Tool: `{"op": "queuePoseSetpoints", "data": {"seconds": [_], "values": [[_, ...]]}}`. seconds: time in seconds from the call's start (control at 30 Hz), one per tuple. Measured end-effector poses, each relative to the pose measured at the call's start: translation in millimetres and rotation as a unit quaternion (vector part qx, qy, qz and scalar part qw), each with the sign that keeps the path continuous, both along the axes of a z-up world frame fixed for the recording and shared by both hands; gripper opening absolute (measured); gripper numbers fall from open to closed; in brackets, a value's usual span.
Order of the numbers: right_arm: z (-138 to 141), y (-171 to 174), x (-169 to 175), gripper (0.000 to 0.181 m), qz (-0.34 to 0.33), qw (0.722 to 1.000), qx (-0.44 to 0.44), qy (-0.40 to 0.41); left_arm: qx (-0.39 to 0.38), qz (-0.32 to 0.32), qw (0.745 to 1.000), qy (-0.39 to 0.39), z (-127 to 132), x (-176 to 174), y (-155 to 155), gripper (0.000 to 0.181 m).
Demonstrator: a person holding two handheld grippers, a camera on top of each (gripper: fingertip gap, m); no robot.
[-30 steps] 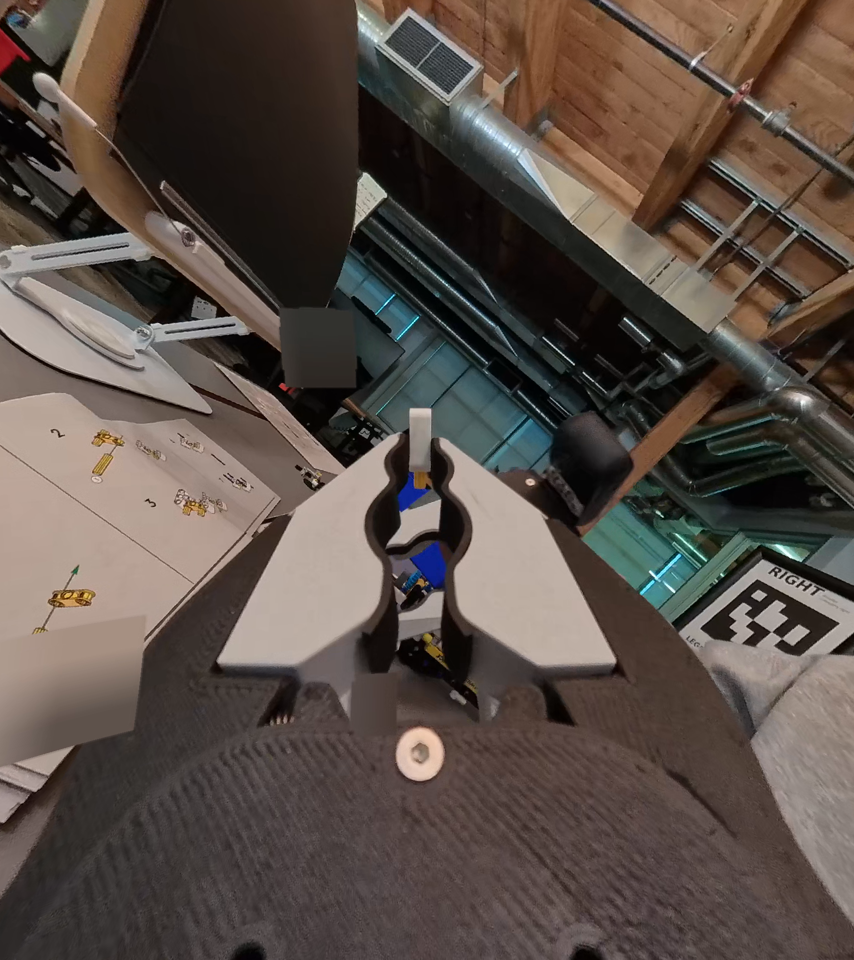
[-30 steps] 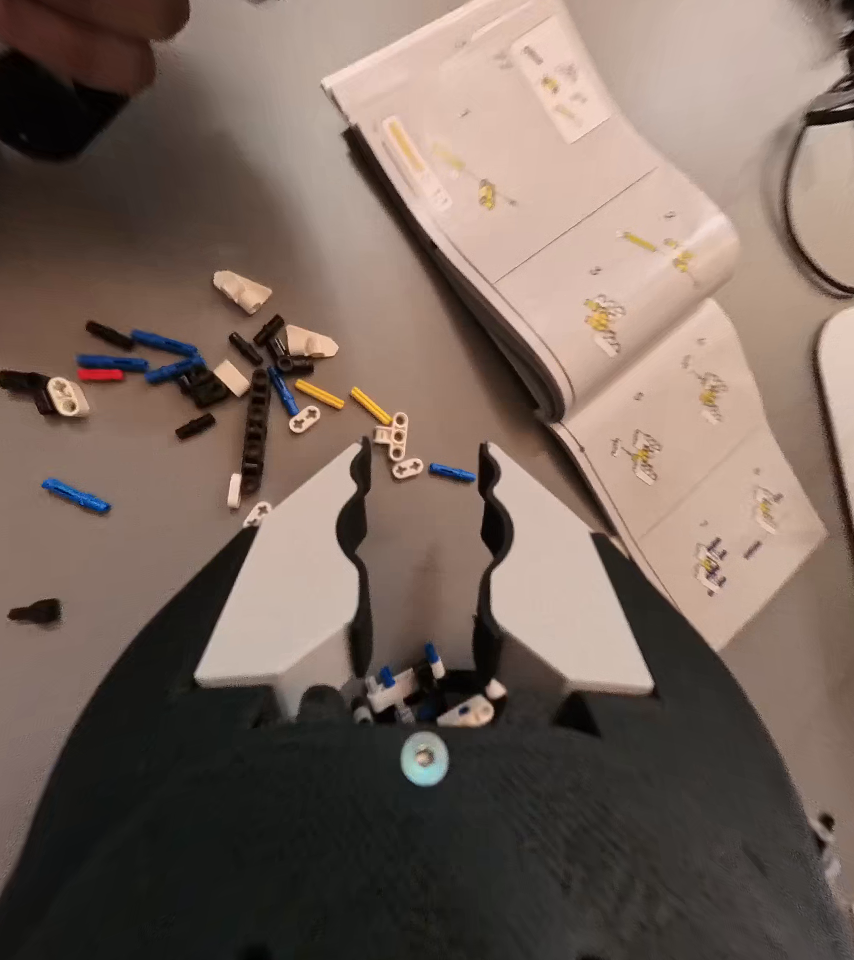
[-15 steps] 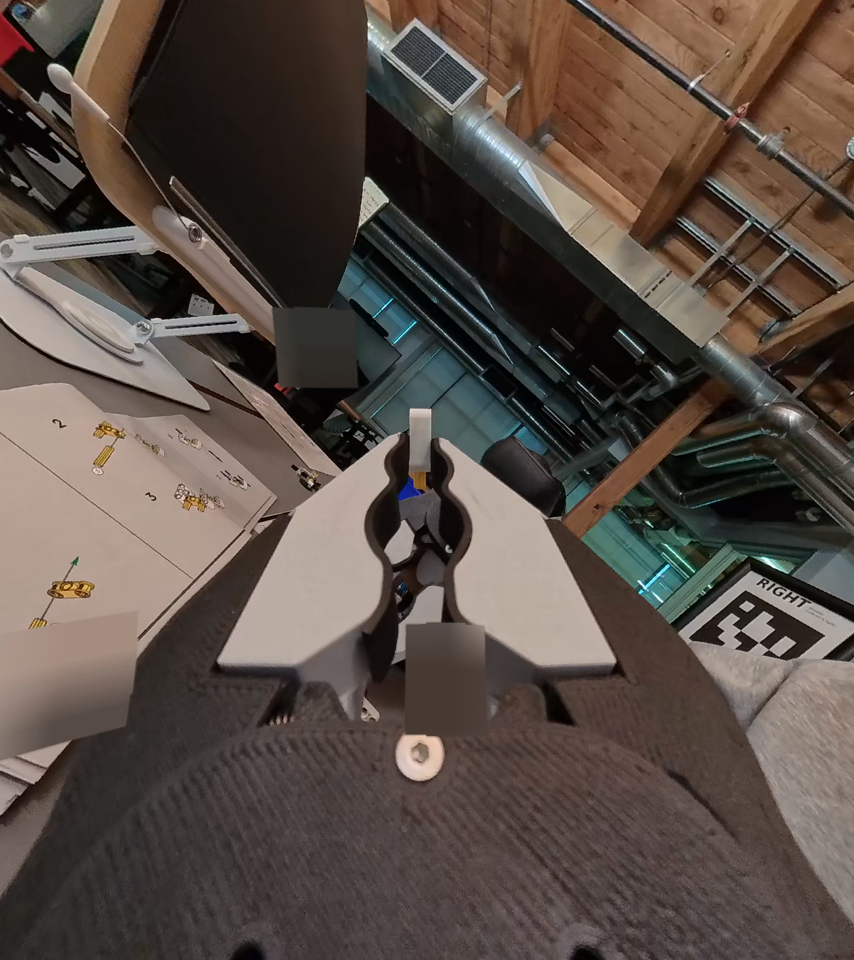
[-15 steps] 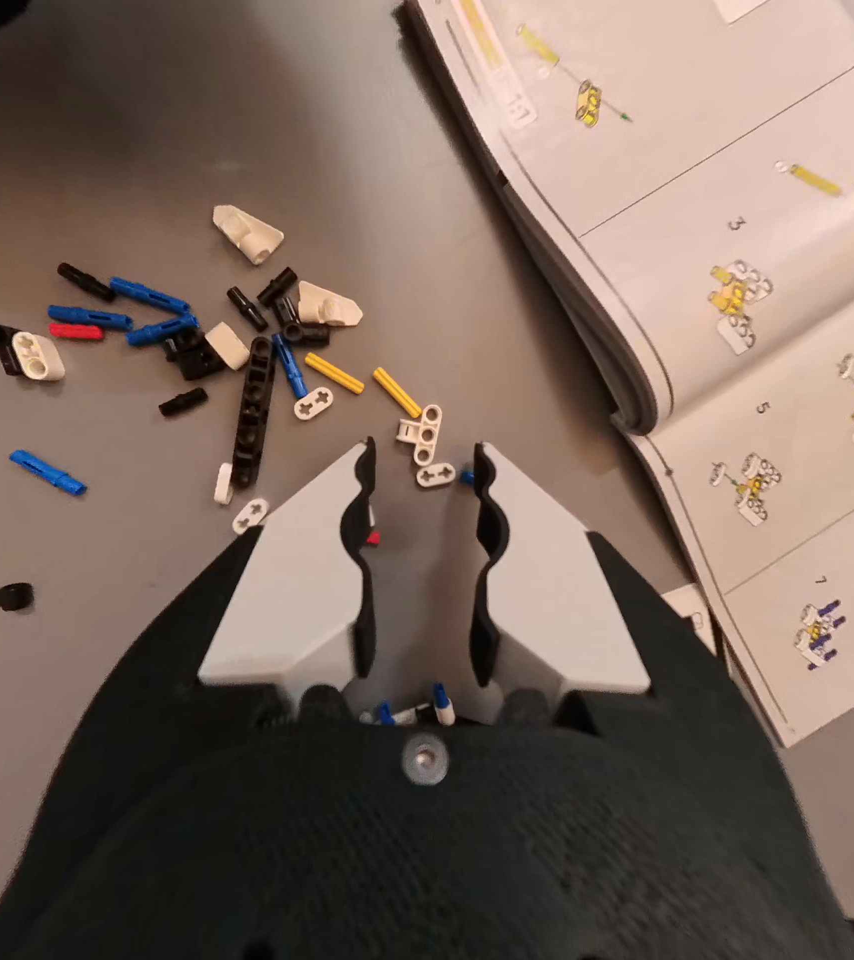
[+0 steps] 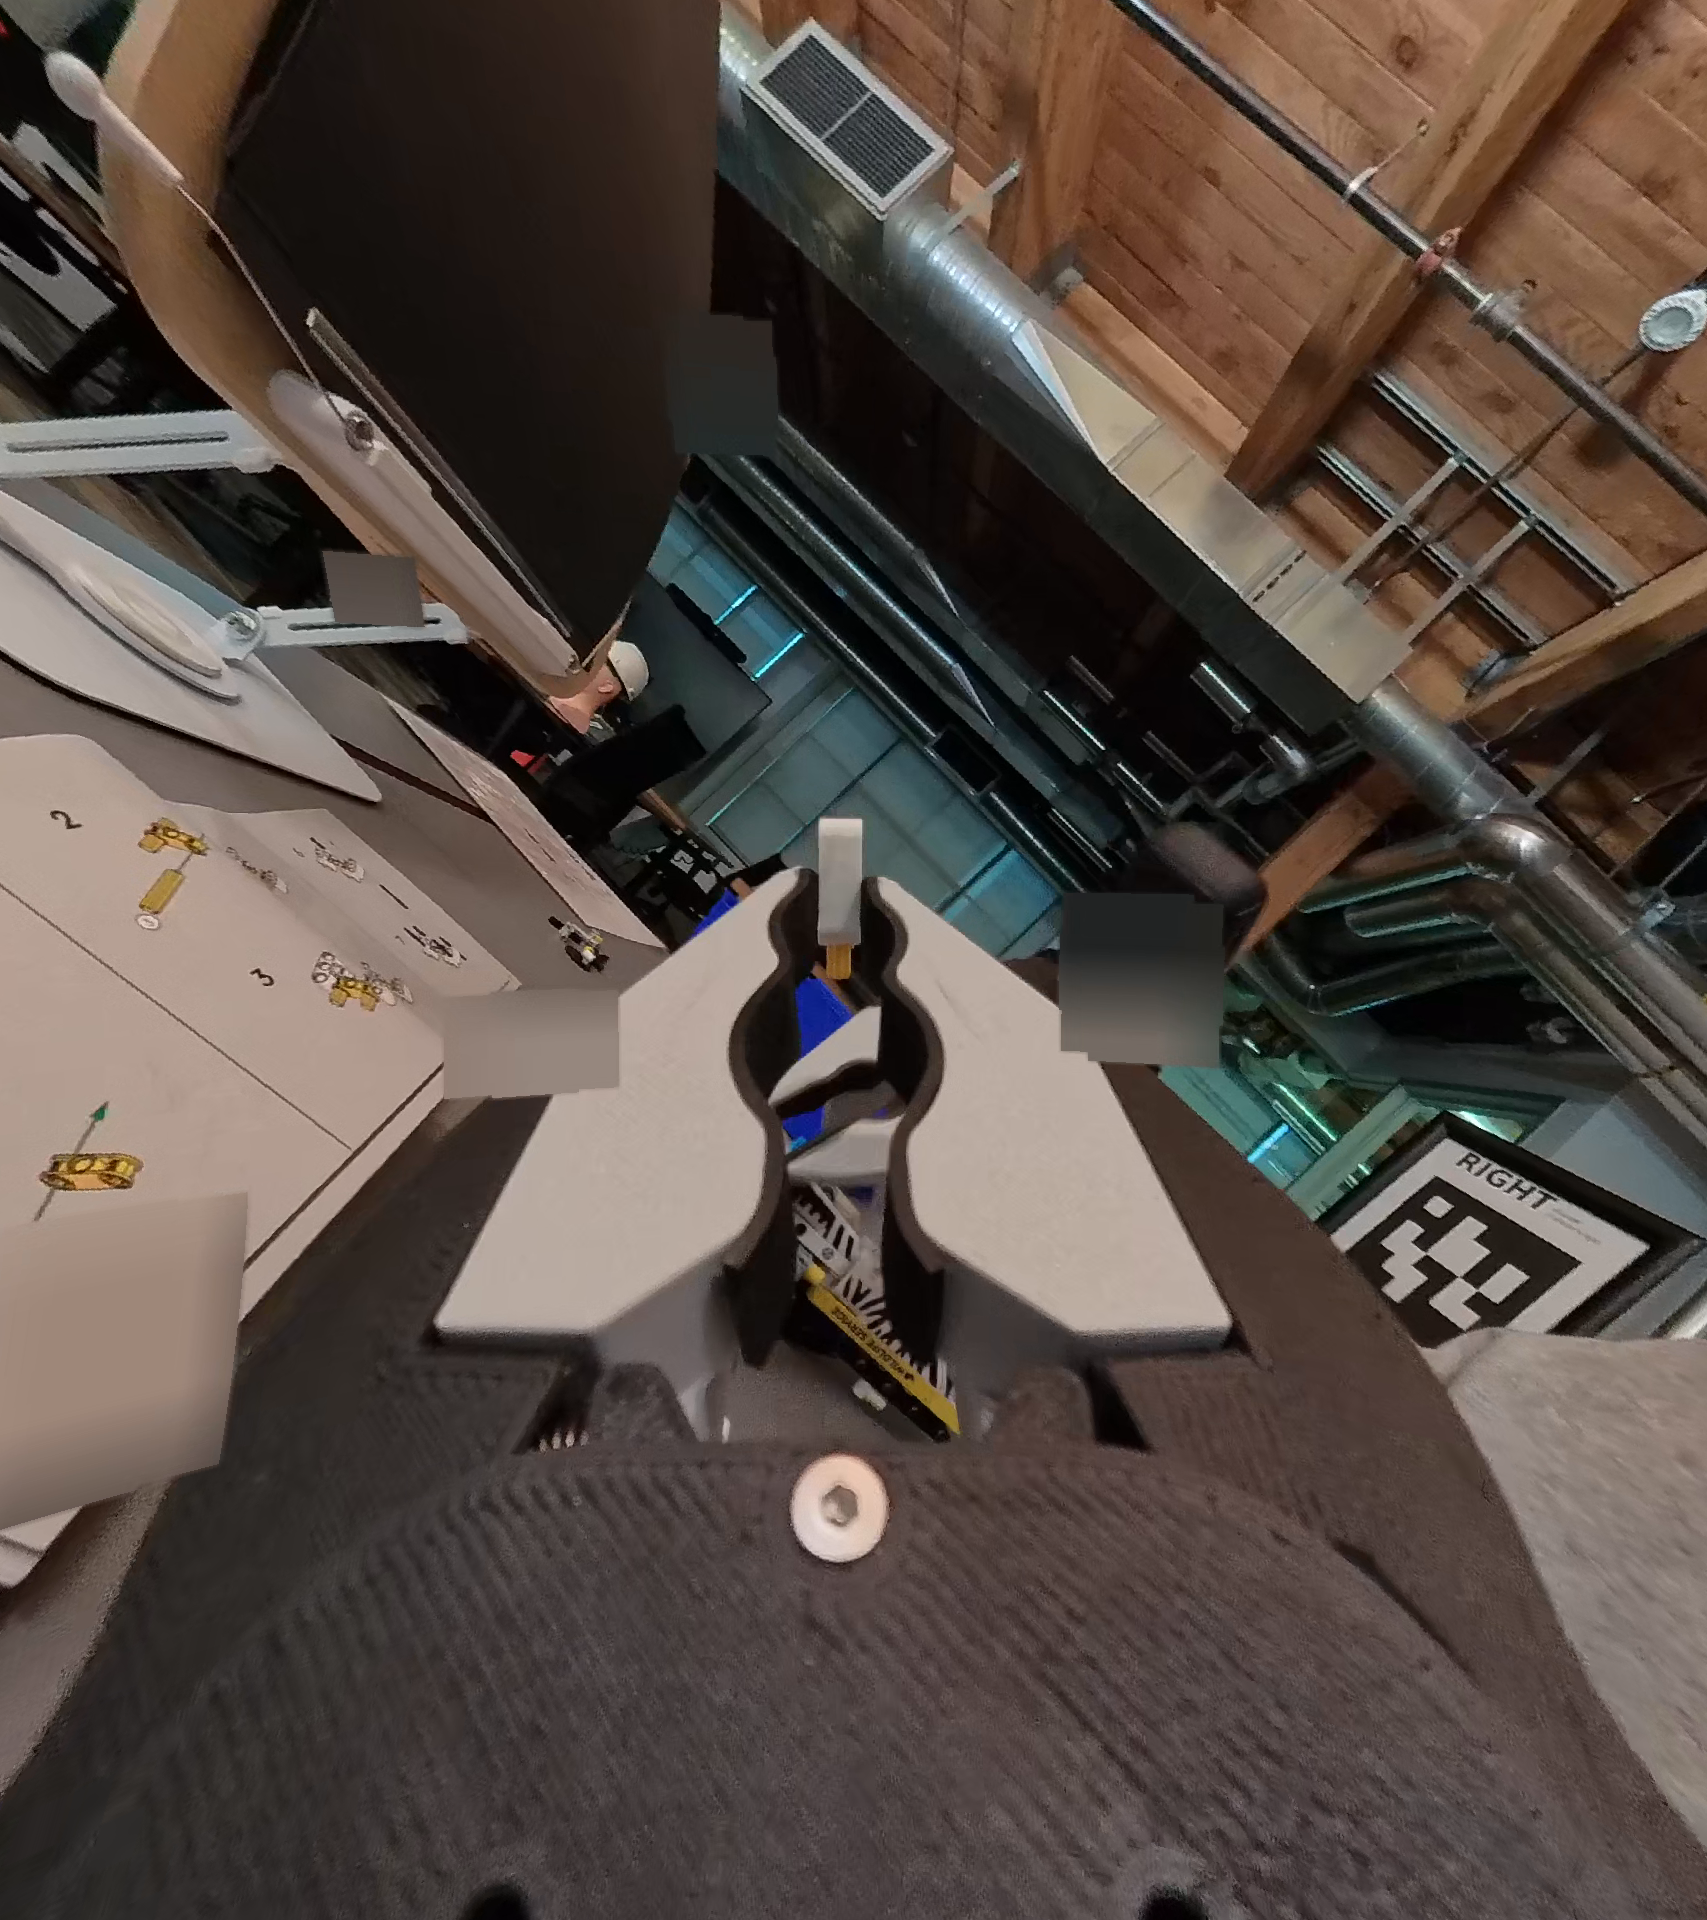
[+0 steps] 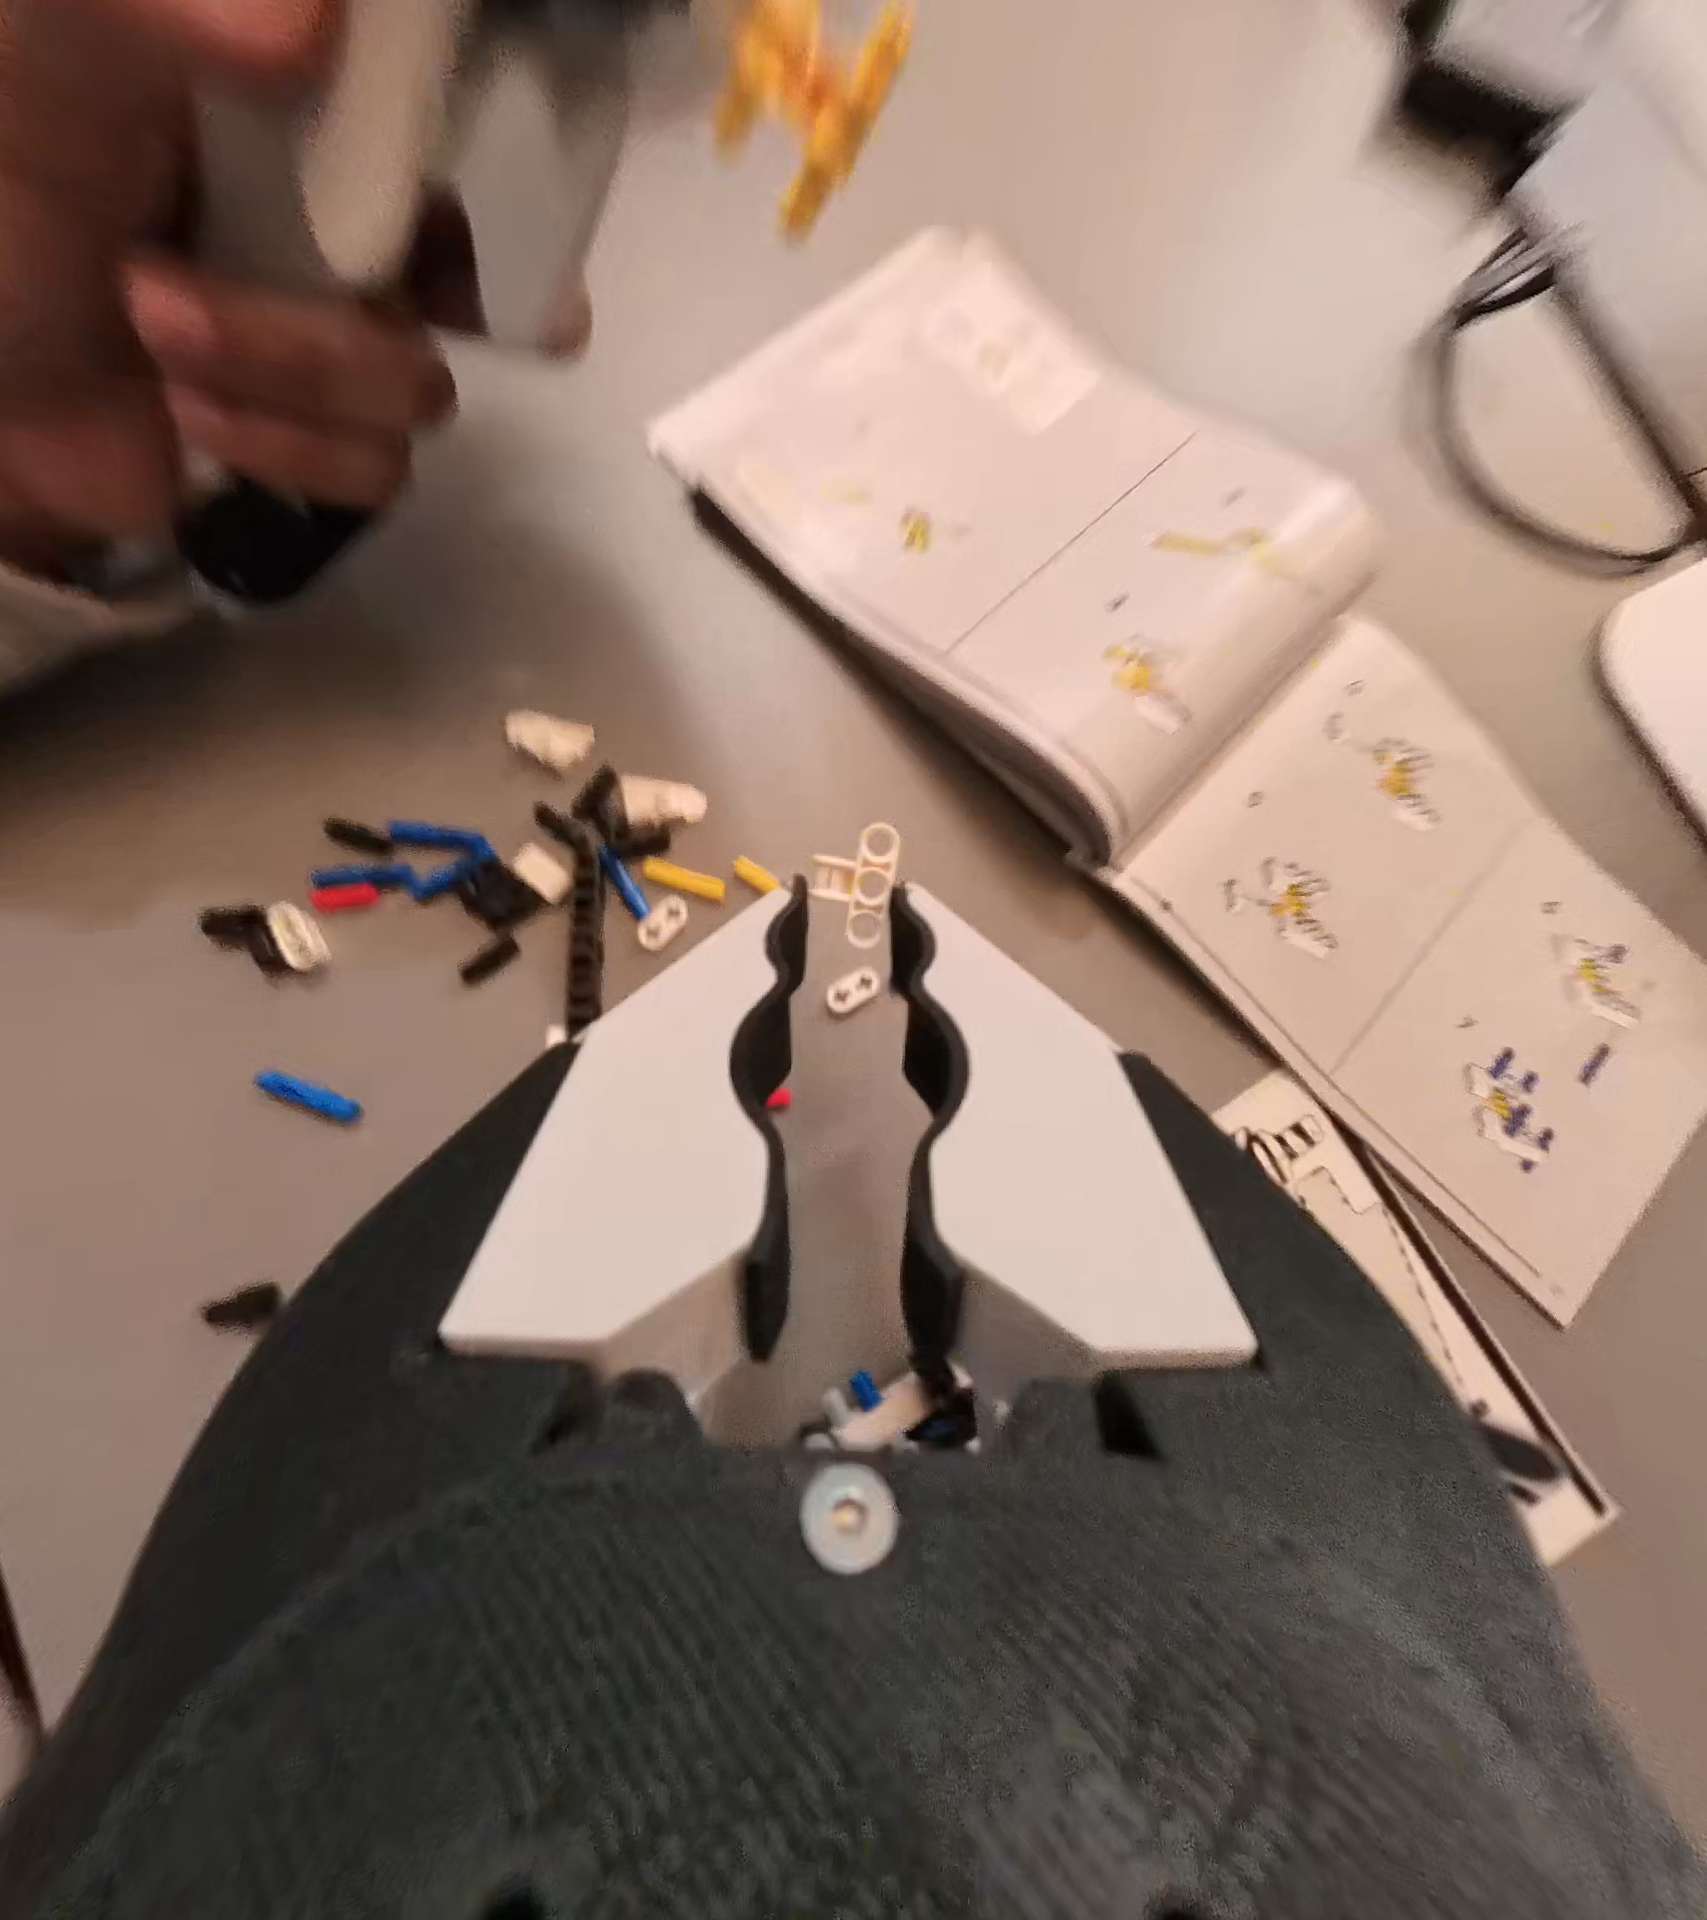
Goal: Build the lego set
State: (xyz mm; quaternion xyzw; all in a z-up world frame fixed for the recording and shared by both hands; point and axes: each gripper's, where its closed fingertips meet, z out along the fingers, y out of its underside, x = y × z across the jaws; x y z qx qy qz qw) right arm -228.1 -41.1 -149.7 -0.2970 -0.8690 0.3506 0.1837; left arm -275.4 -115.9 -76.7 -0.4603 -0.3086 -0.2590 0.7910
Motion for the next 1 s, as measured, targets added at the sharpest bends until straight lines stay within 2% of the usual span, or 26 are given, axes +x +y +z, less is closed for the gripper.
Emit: {"op": "queuePoseSetpoints", "data": {"seconds": [0.1, 0.2, 0.3, 0.4, 0.67, 0.8, 0.87, 1.0], "values": [[41.4, 0.6, 18.0, 0.014, -0.05, 0.99, -0.114, 0.073, -0.005, -0.017, 1.0, 0.003, -1.1, 4.7, 5.9, 0.005], [54.6, -3.4, 53.5, 0.013, -0.066, 0.977, -0.189, 0.076, -0.014, -0.037, 0.999, 0.003, -3.9, 10.2, 13.2, 0.006], [42.3, -6.3, 87.3, 0.013, -0.074, 0.977, -0.192, 0.045, -0.027, -0.059, 0.998, 0.0, -8.7, 15.7, 21.5, 0.006], [33.6, -3.3, 111.1, 0.013, -0.082, 0.98, -0.172, 0.054, -0.048, -0.074, 0.996, 0.007, -13.7, 21.9, 30.0, 0.005], [18.5, 11.3, 139.9, 0.014, -0.093, 0.982, -0.153, 0.055, -0.091, -0.12, 0.988, 0.032, -22.5, 45.2, 51.3, 0.006], [3.3, 17.6, 151.0, 0.014, -0.102, 0.984, -0.142, 0.042, -0.111, -0.177, 0.978, 0.007, -29.2, 77.1, 67.0, 0.007], [-6.7, 21.9, 158.5, 0.014, -0.109, 0.985, -0.126, 0.037, -0.151, -0.182, 0.972, 0.011, -33.8, 94.8, 76.3, 0.007], [-26.9, 33.5, 170.9, 0.014, -0.123, 0.988, -0.089, 0.039, -0.153, -0.172, 0.973, 0.02, -23.6, 141.0, 81.8, 0.006]]}}
